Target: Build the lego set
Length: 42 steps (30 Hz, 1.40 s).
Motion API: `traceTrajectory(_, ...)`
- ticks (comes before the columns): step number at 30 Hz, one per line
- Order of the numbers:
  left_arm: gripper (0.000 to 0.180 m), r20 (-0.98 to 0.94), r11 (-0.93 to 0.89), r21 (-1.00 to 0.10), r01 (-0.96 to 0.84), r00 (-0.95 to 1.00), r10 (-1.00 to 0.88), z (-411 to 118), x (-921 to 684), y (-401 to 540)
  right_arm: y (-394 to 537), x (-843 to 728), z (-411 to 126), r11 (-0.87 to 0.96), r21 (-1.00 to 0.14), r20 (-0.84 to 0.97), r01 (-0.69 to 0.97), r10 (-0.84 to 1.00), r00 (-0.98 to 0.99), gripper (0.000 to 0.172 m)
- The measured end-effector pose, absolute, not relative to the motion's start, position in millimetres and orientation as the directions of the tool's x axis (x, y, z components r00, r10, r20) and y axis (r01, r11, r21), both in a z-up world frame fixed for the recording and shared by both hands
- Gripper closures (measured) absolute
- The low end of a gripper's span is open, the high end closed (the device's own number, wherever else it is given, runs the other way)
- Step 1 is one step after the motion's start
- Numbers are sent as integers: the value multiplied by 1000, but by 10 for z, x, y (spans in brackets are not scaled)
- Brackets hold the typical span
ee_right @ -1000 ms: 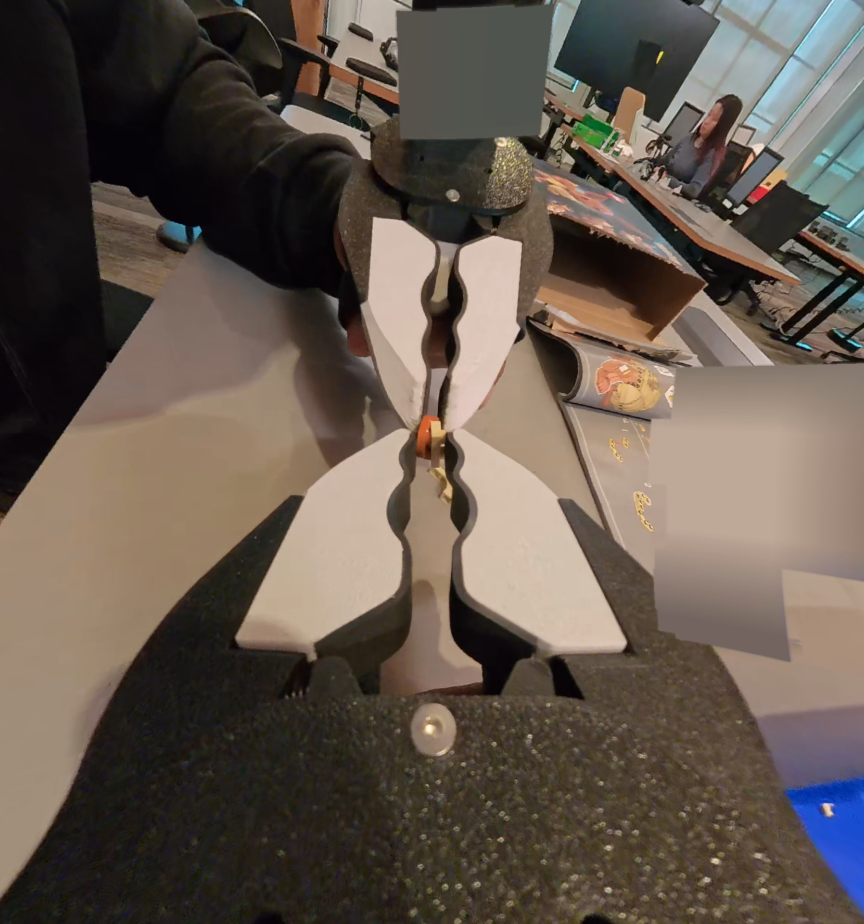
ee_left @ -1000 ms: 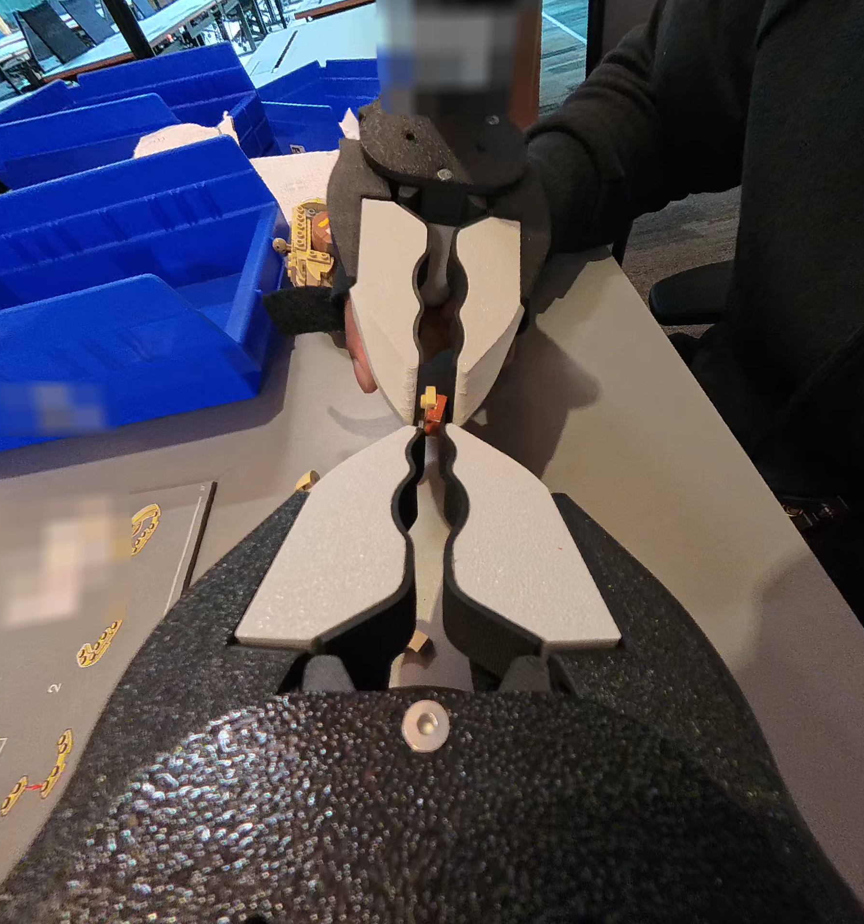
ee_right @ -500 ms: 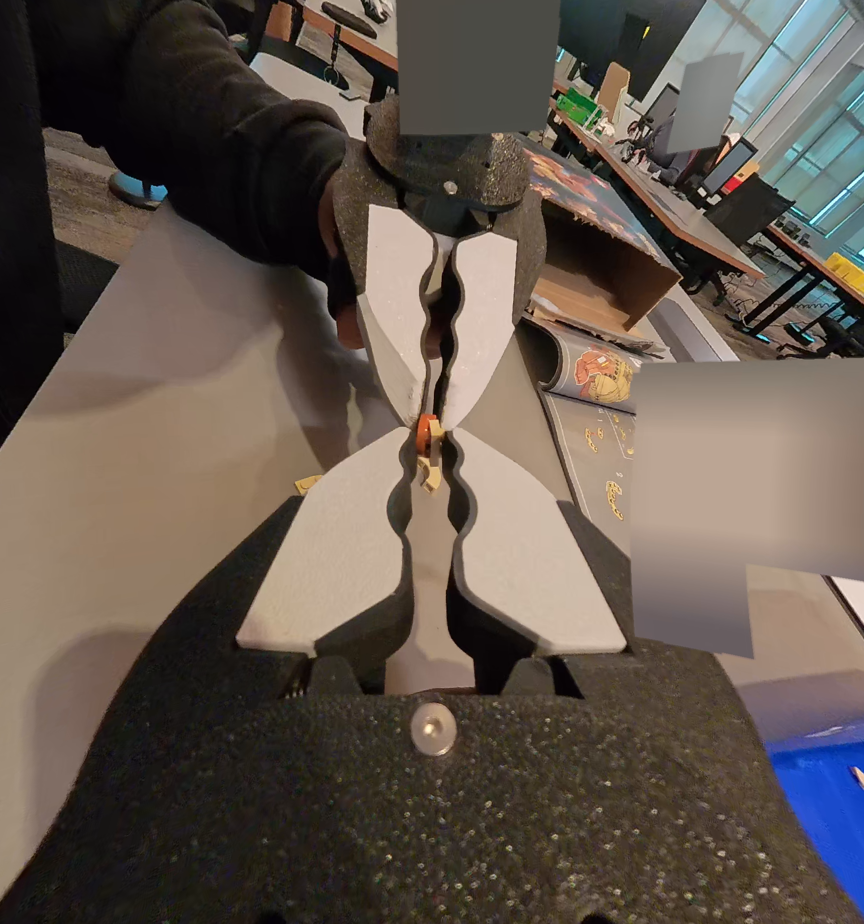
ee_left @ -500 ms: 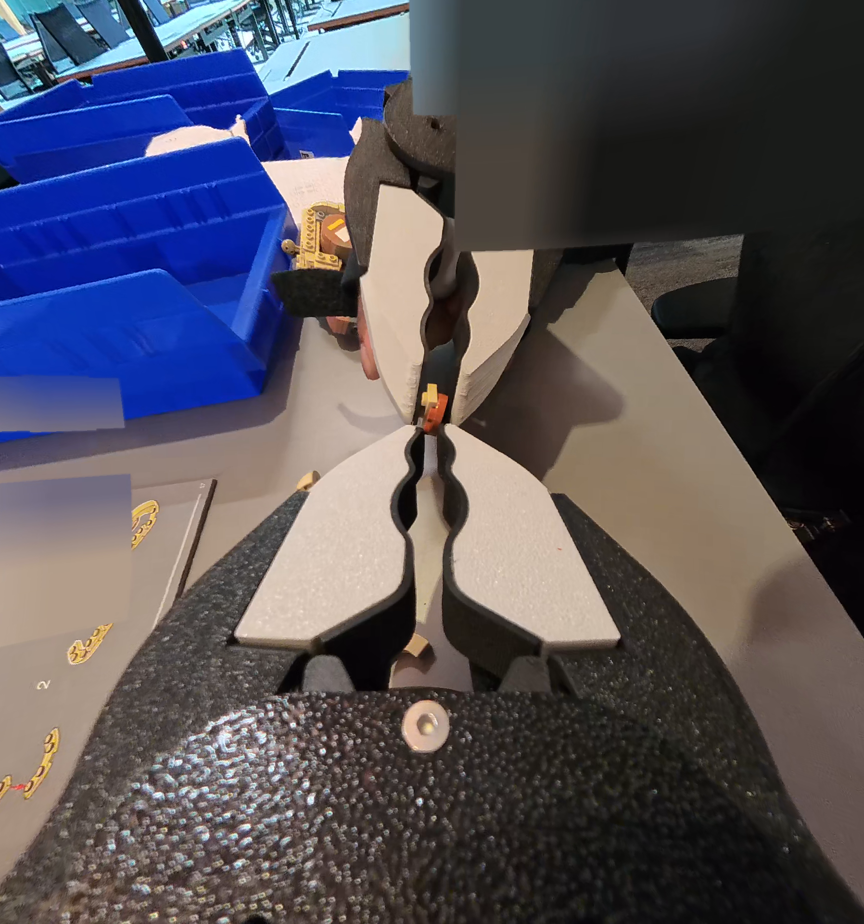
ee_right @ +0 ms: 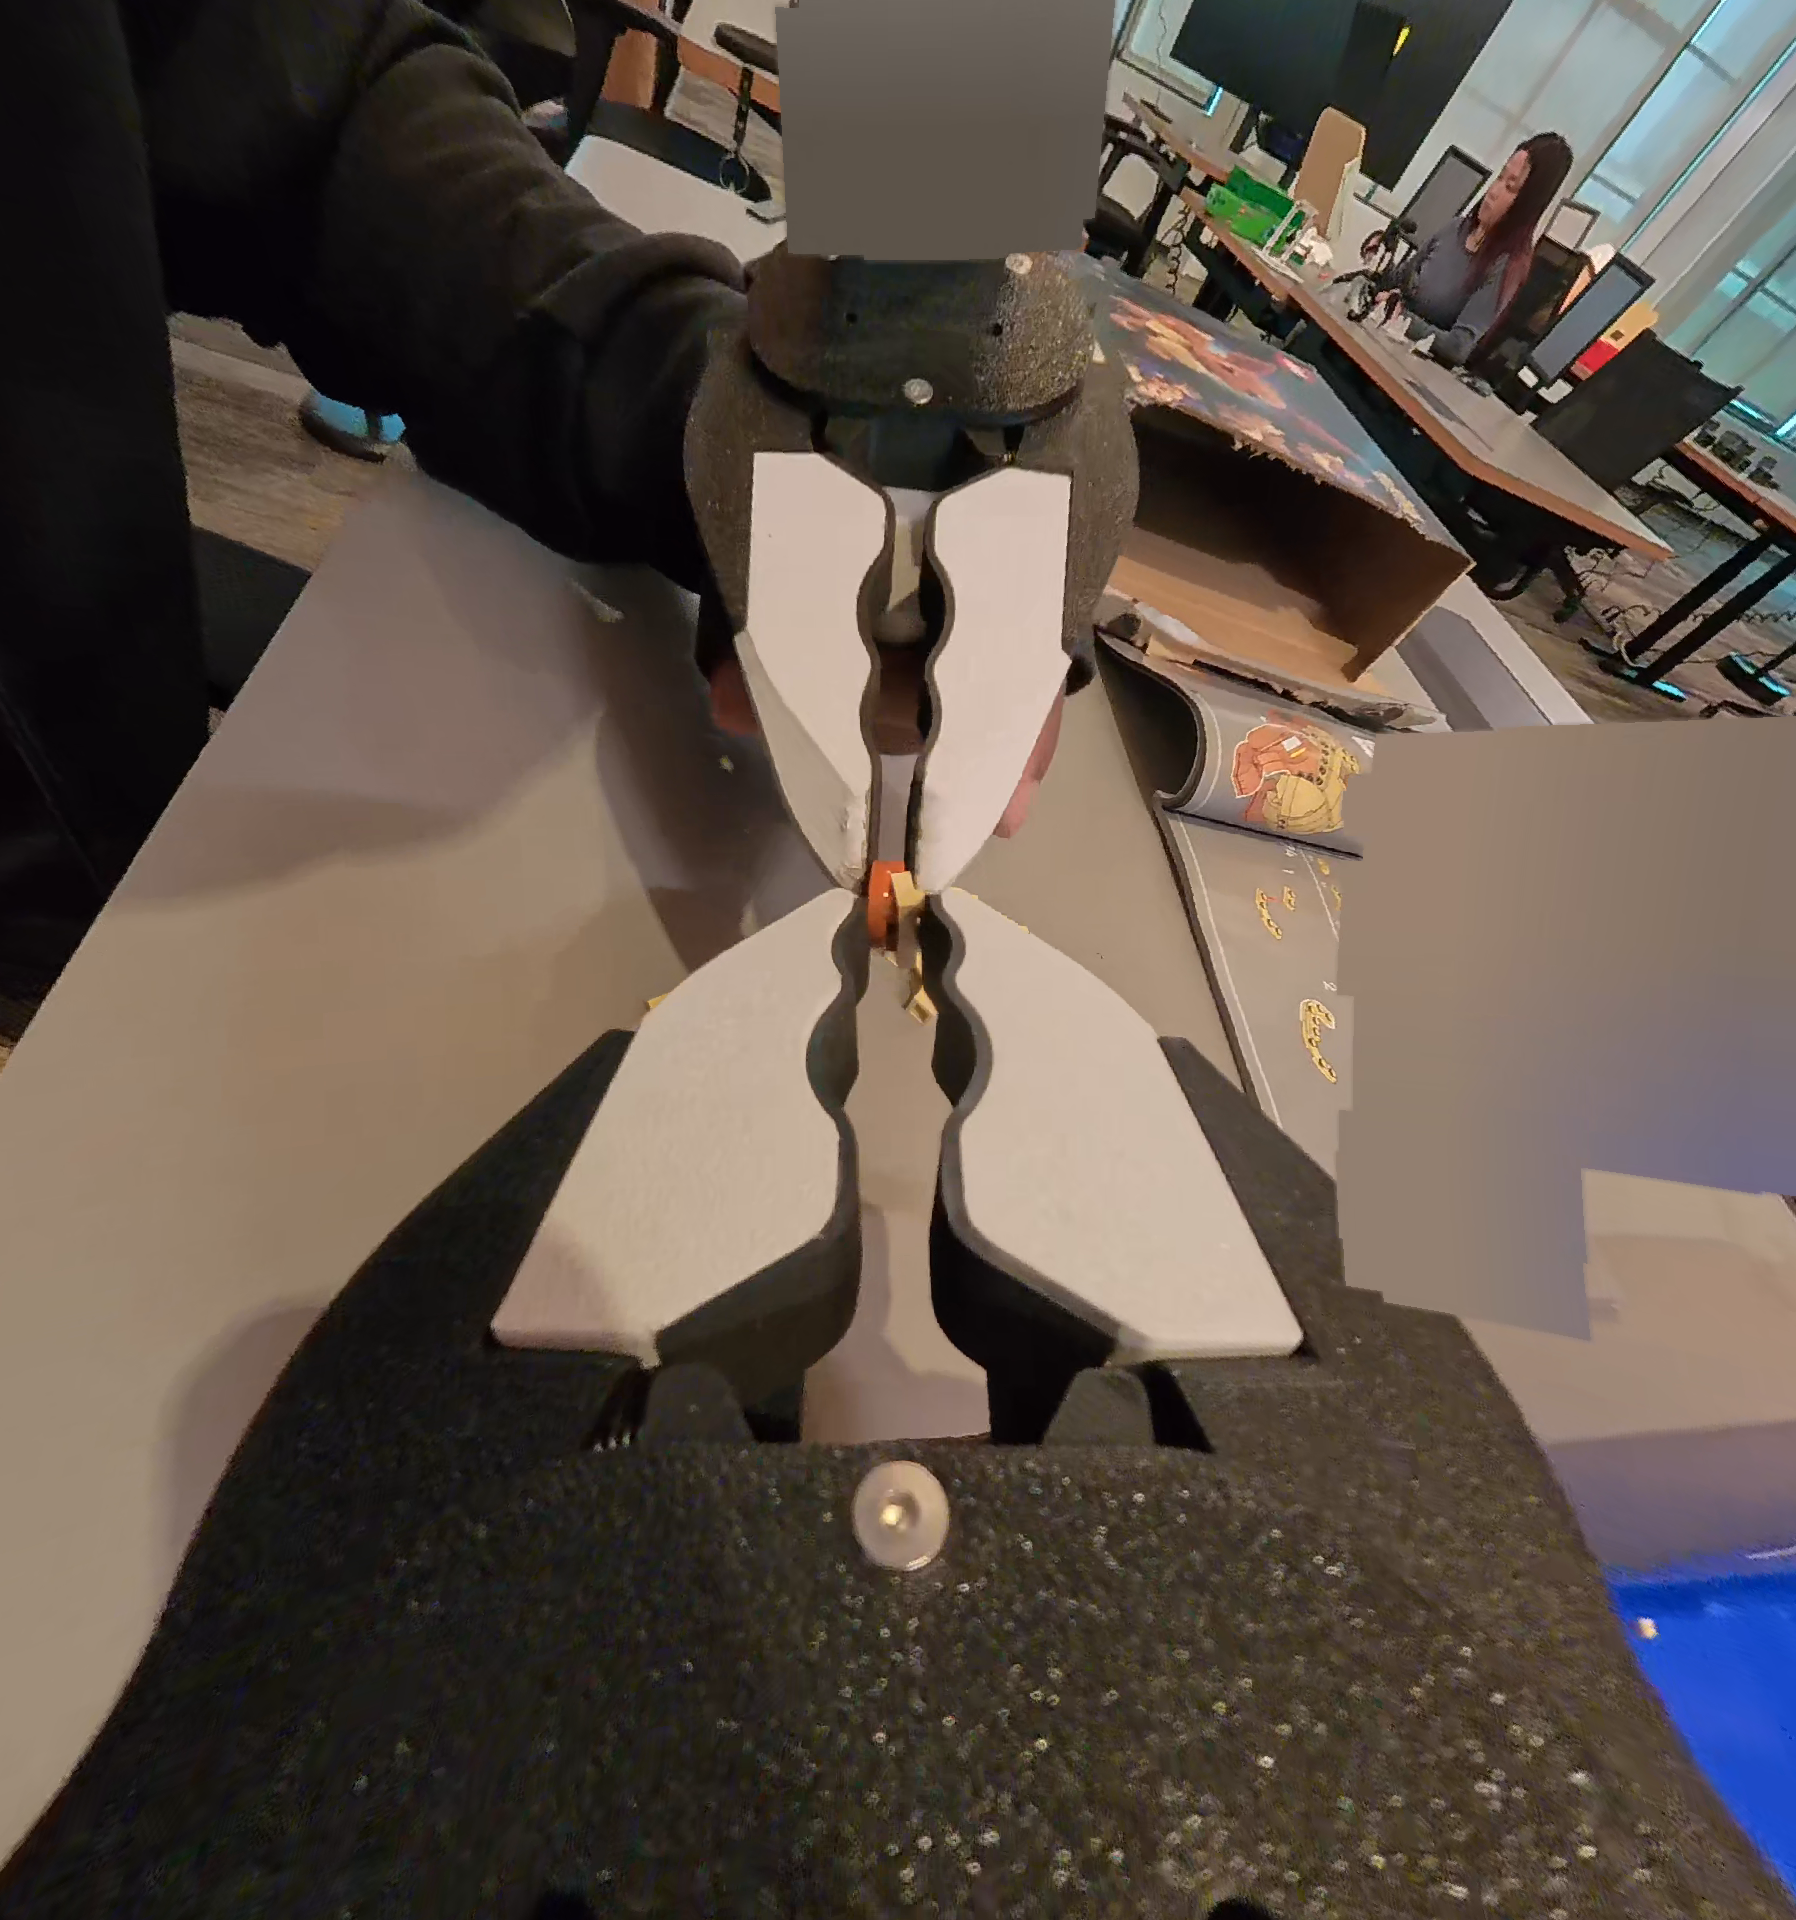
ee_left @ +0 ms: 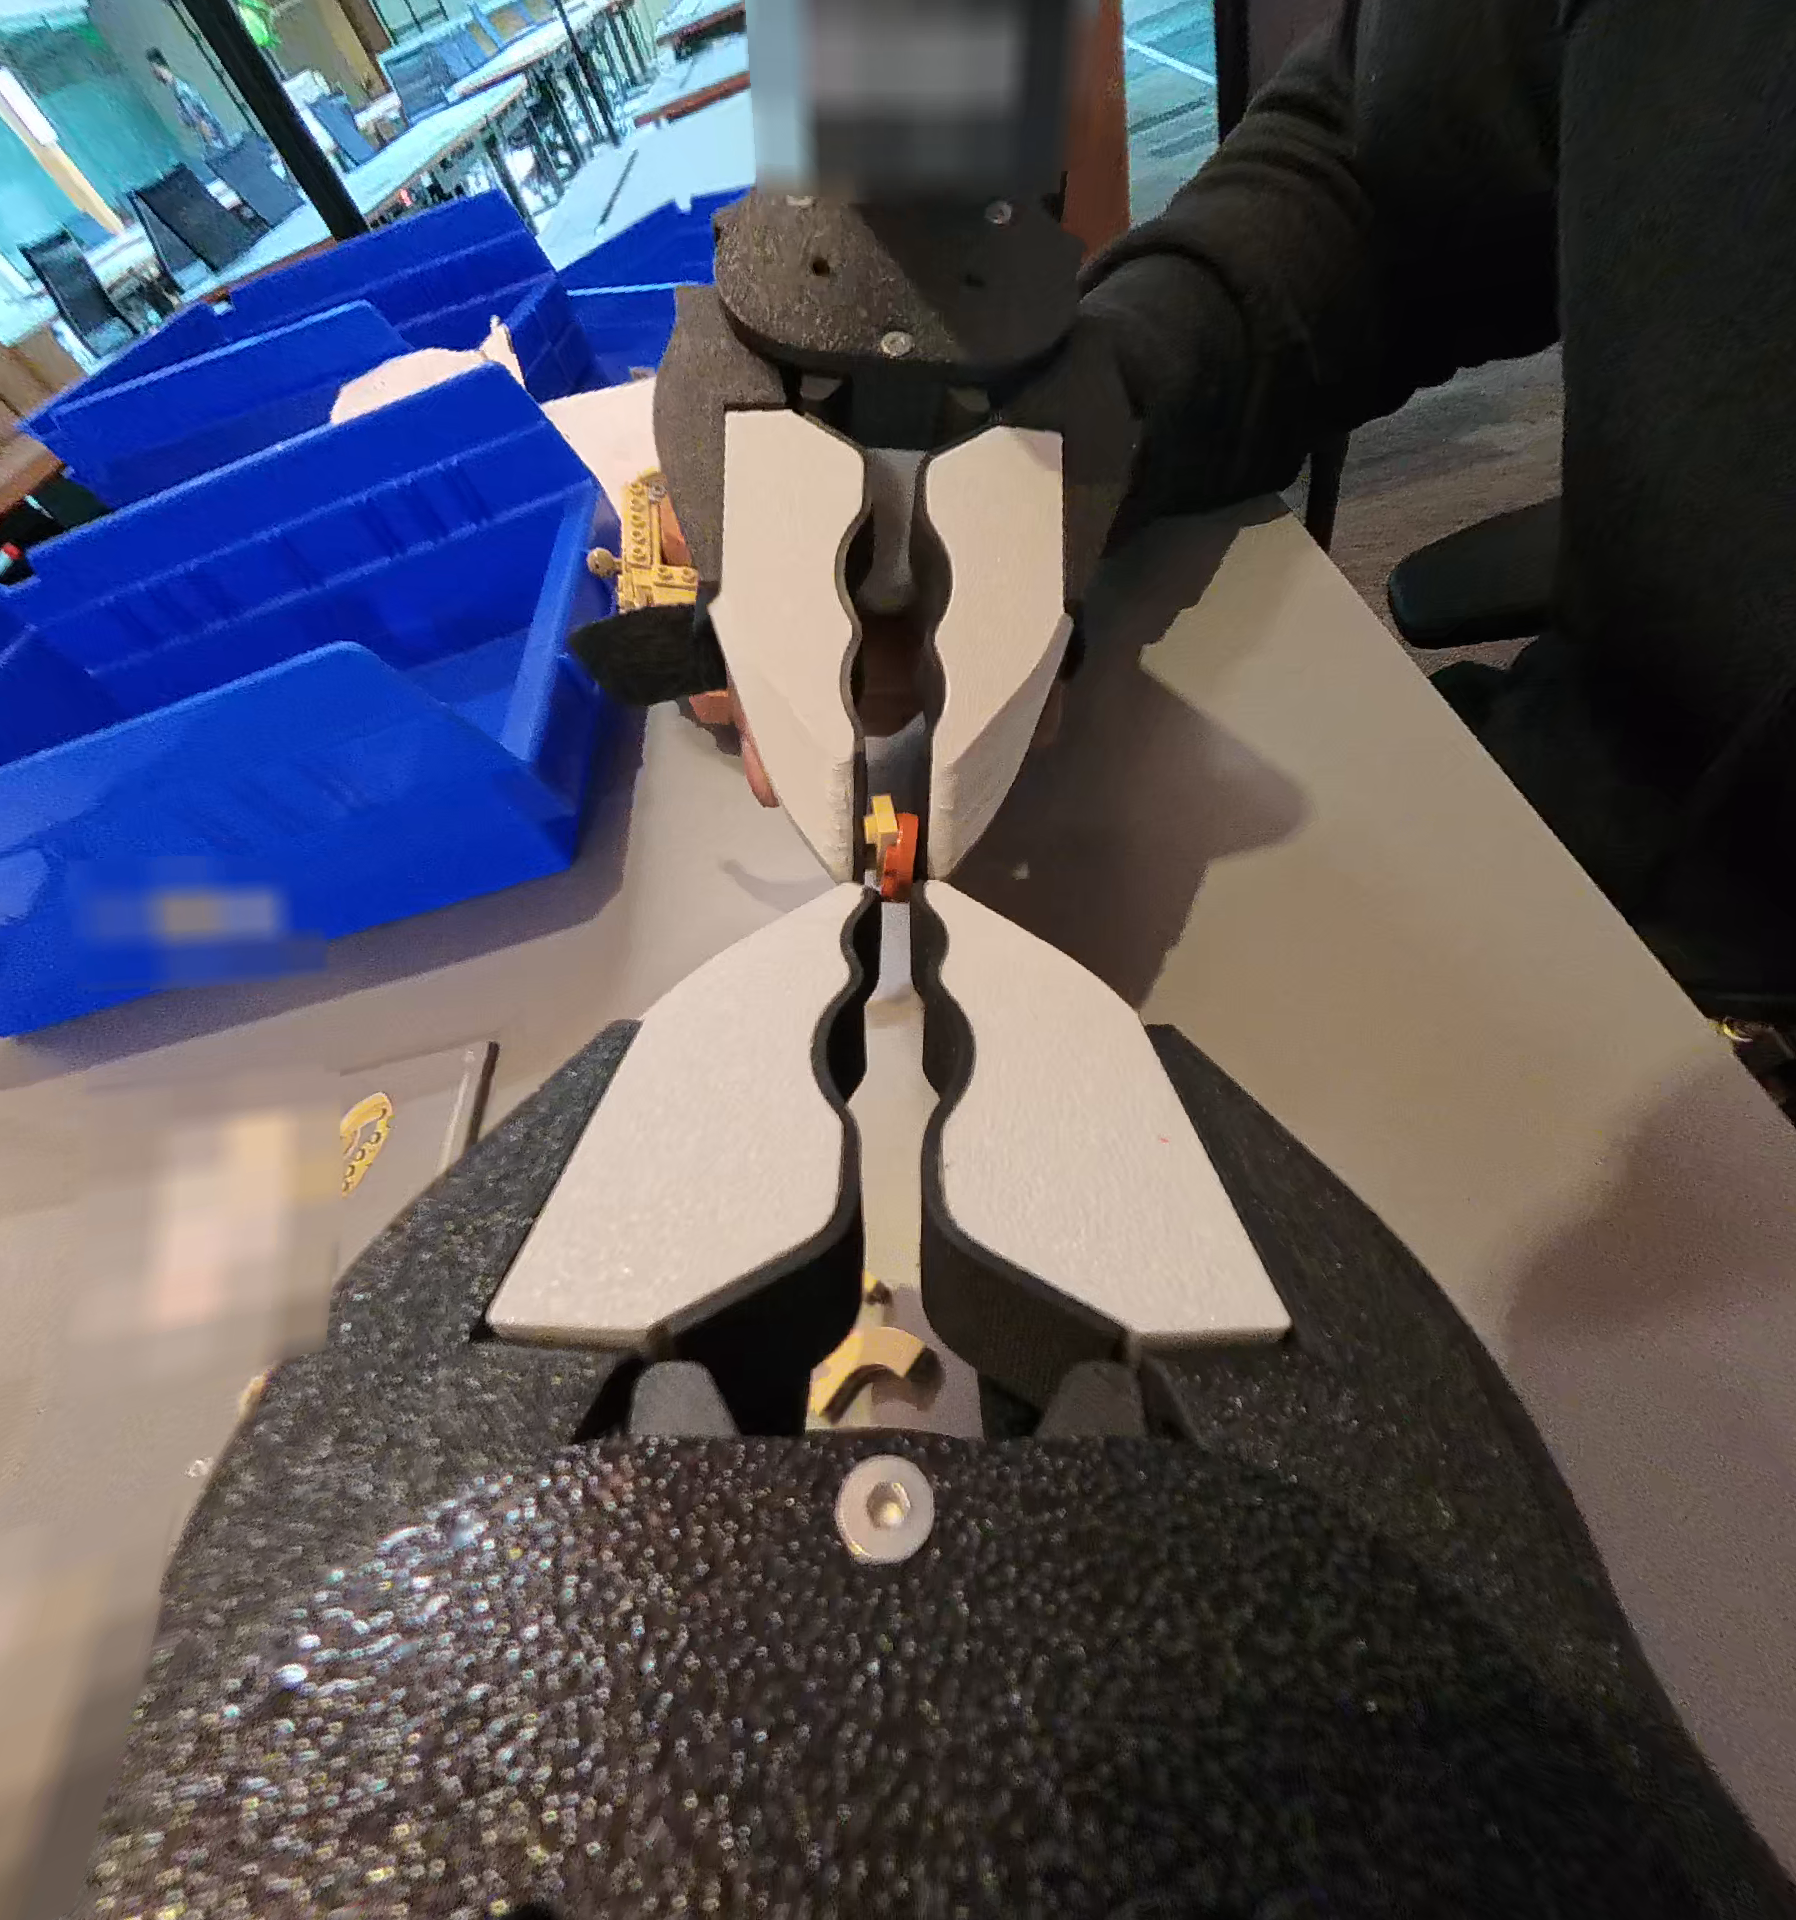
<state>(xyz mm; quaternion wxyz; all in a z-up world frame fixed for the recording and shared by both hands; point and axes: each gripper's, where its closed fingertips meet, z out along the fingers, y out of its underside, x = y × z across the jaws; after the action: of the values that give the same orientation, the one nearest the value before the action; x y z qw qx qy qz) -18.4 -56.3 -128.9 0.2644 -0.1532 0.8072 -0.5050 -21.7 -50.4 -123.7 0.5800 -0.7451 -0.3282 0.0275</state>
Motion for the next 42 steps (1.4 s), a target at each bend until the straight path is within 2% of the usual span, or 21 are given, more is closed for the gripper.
traceTrajectory(10,176,-425,490,-855,171,-773,-471,-1238,-210,-587,-528,-250,-1188,-80,-893,338,443,532,777,162)
traceTrajectory(19,177,-482,494,-837,236,-747,-459,-1168,-232,-582,-526,-240,-1161,-68,-893,349,445,520,779,162)
traceTrajectory(30,171,-509,510,-821,258,-735,-448,-1154,-245,-593,-524,-243,-1172,-69,-880,372,470,515,772,162)
traceTrajectory(42,176,-518,540,-802,255,-747,-417,-1201,-271,-617,-528,-301,-1216,-64,-858,405,510,528,746,162)
